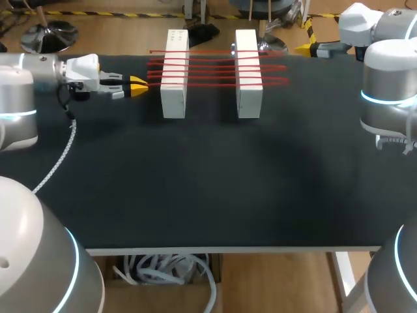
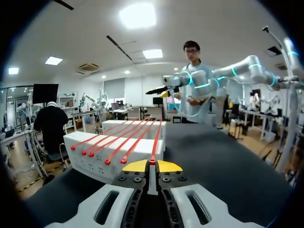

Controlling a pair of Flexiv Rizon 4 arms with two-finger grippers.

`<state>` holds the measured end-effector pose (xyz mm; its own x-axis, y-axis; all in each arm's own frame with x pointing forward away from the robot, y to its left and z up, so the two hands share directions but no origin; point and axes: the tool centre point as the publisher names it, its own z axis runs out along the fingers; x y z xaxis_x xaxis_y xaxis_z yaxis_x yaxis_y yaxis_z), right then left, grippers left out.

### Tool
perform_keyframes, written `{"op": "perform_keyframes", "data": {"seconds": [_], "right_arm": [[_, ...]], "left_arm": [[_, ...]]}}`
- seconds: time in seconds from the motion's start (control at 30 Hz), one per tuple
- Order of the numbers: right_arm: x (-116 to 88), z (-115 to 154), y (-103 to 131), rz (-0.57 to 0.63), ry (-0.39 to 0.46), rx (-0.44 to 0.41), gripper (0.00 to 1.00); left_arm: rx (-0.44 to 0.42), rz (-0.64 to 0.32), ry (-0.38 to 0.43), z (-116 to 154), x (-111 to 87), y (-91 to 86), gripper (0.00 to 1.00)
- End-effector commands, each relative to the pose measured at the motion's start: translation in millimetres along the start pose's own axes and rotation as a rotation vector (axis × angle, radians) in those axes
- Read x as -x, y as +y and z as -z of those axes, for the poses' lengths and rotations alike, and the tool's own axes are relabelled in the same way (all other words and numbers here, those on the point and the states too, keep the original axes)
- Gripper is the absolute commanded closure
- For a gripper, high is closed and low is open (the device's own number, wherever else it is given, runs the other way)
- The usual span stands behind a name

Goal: Grab the tape and strap the tape.

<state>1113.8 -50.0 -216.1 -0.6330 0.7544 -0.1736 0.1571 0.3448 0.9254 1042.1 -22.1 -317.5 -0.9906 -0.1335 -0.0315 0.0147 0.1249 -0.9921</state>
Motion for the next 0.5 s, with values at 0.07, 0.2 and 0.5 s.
{"op": "perform_keyframes", "data": {"seconds": [0.07,0.2,0.5], "right_arm": [[0.0,0.0,0.0,0.0,0.0,0.0,0.0],[0.0,0.0,0.0,0.0,0.0,0.0,0.0],[0.0,0.0,0.0,0.0,0.0,0.0,0.0]], "left_arm": [[-0.015,0.01,-0.023,0.1,-13.2,-18.5,1.0],[-0.029,0.021,-0.036,-4.5,-21.8,-31.8,1.0],[-0.023,0.036,-0.051,-19.5,-42.9,-53.1,1.0]]}}
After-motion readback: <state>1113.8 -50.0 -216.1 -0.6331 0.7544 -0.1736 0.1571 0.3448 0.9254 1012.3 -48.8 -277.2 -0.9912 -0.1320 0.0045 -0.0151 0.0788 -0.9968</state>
